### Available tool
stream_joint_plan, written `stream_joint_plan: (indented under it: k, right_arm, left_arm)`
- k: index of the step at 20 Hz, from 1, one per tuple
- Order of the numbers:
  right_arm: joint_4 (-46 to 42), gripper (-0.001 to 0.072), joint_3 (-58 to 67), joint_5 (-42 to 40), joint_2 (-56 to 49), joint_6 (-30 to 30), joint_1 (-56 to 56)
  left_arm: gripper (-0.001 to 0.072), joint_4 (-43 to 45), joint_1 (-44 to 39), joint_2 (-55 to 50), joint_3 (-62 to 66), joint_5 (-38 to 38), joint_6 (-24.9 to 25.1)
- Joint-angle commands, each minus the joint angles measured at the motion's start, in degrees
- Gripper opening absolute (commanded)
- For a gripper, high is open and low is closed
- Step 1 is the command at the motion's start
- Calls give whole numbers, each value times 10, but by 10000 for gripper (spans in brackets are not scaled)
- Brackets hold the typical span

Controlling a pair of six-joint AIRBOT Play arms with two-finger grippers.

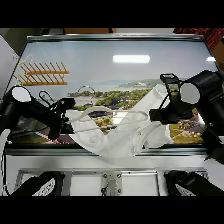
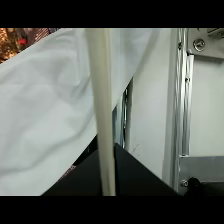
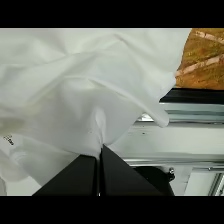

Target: Fold the clothes and pants, and hang the long-sleeved shirts on hangers.

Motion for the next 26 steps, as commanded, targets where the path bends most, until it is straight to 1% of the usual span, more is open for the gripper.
stream_joint_plan:
  k: [1, 5, 7, 9, 11, 13, 20, 26]
  right_arm:
    - [0, 21, 2, 2, 0, 0, -8]
    - [0, 21, 2, 2, 1, 7, -9]
    - [0, 21, 2, 2, 1, 7, -9]
    - [0, 21, 2, 2, 1, 9, -9]
    - [0, 21, 2, 2, 1, 11, -9]
    - [1, 21, 2, 2, 1, 11, -9]
    - [7, 21, 2, 1, 7, 11, -9]
    - [7, 21, 2, -46, 16, 10, -7]
  left_arm:
    - [10, -1, -22, 0, 0, 0, 0]
    - [9, -45, -23, 0, 0, -2, 0]
    - [10, -39, -25, 0, -3, 3, -11]
    - [10, -39, -34, 0, -24, 9, -11]
    - [10, -38, -54, 0, -46, 23, -11]
    - [10, -39, -63, 0, -57, 54, -24]
    - [10, -55, -63, -1, -78, 111, -54]
    - [11, -59, -63, -1, -78, 116, -53]
